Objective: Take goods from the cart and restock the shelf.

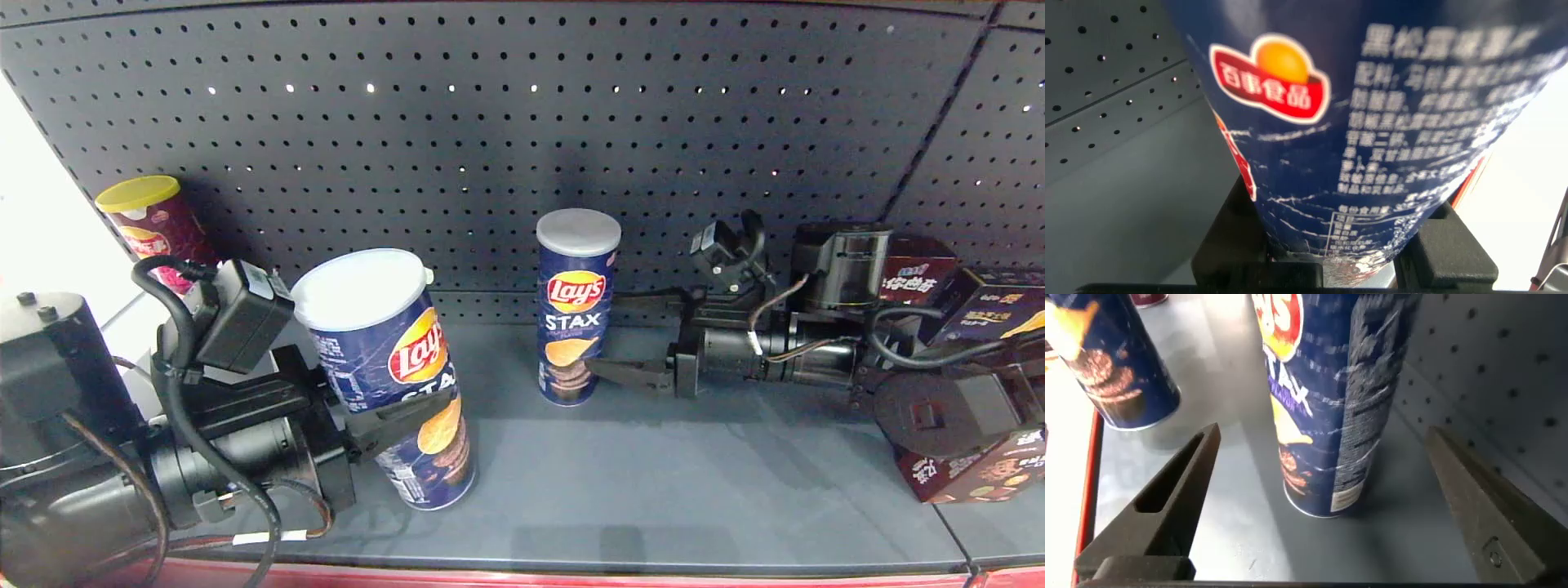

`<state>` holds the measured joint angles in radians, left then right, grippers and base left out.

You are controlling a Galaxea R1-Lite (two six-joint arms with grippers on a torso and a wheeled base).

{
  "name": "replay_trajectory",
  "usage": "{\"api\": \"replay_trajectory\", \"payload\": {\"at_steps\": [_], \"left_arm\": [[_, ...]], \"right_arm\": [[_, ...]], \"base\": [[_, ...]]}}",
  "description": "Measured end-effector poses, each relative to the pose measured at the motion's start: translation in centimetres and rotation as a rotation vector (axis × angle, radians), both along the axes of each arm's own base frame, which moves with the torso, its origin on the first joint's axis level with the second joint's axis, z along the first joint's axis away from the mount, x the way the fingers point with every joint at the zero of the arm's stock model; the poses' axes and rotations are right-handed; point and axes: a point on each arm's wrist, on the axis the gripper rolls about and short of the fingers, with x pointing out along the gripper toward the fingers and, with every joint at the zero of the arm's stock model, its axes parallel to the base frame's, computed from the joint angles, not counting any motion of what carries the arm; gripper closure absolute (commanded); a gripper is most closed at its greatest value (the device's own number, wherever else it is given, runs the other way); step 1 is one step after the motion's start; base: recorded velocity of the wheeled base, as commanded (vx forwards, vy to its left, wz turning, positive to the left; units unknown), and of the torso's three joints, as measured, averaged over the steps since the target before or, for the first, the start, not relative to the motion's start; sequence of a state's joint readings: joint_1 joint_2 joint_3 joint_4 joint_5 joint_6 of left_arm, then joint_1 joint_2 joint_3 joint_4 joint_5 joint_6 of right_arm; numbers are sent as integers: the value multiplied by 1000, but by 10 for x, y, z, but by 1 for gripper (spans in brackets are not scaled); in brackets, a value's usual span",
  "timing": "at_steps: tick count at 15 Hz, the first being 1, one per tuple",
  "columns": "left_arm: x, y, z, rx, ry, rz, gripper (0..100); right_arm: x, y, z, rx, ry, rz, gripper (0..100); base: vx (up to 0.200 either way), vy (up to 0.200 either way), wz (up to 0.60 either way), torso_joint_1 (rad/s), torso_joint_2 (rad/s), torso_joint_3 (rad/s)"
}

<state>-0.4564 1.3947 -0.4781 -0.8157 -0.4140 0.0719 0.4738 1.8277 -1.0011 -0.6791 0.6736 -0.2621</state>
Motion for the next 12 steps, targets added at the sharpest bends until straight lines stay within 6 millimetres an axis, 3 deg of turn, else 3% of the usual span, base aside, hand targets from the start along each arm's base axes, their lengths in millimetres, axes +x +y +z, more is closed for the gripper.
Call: {"api": "replay_trajectory", "payload": {"at_steps": [12], "left_arm": [[0,0,0,0,1,1,100]], "right_arm": [[33,23,-33,-11,25,19,0]], "base": [[0,0,0,0,0,0]]}}
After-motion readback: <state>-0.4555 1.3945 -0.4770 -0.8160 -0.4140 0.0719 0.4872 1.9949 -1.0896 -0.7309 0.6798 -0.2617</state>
